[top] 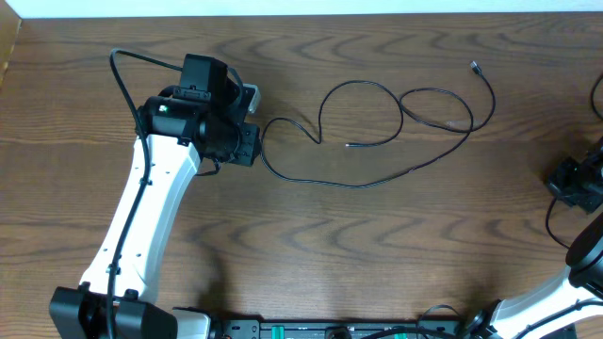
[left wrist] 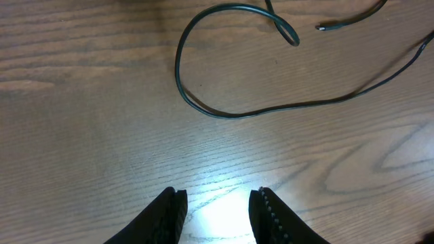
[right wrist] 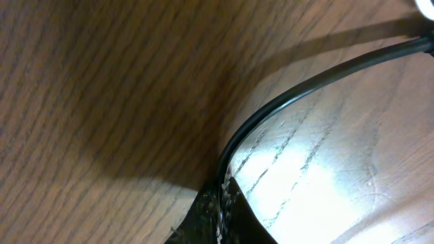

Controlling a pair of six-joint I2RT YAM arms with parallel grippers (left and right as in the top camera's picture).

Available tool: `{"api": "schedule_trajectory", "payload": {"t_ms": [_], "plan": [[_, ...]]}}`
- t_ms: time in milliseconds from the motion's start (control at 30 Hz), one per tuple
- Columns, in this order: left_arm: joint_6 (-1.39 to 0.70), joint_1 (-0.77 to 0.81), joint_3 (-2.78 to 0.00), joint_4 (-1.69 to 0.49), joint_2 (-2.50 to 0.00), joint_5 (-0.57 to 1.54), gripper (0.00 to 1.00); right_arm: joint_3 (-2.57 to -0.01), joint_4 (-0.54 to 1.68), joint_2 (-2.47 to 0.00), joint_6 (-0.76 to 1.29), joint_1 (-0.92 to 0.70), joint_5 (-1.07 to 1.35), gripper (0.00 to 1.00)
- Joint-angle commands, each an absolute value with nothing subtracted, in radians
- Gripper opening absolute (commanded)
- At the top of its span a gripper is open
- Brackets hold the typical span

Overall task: Untangle cables
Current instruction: 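Move the right gripper left over the central black cable and descend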

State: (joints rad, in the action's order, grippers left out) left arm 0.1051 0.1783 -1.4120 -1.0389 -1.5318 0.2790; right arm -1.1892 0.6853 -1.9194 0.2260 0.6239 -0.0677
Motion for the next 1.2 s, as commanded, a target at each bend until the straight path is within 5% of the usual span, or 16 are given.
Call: {"api": "schedule_trajectory", "payload": {"t_ms": [0, 767, 1033, 1167], "plan": [[0.114, 0.175, -1.408, -1.039, -1.536, 0.279, 0.37, -1.182, 0.672, -1.917, 0.237, 0.623, -0.121, 0.01], [0.114, 0.175, -1.408, -1.061, -1.536, 0.279, 0.37, -1.393, 0.431, -1.916, 0.299, 0.730, -0.202, 0.01], [0.114, 0.175, -1.408, -1.056, -1.536, 0.279, 0.37, -1.478, 0.462, -1.916, 0.299, 0.820, 0.056, 0.01], [0.114, 0.175, -1.408, -1.053, -1.536, 0.279, 0.37, -1.477, 0.519, -1.916, 0.299, 0.820, 0.228, 0.09]]}}
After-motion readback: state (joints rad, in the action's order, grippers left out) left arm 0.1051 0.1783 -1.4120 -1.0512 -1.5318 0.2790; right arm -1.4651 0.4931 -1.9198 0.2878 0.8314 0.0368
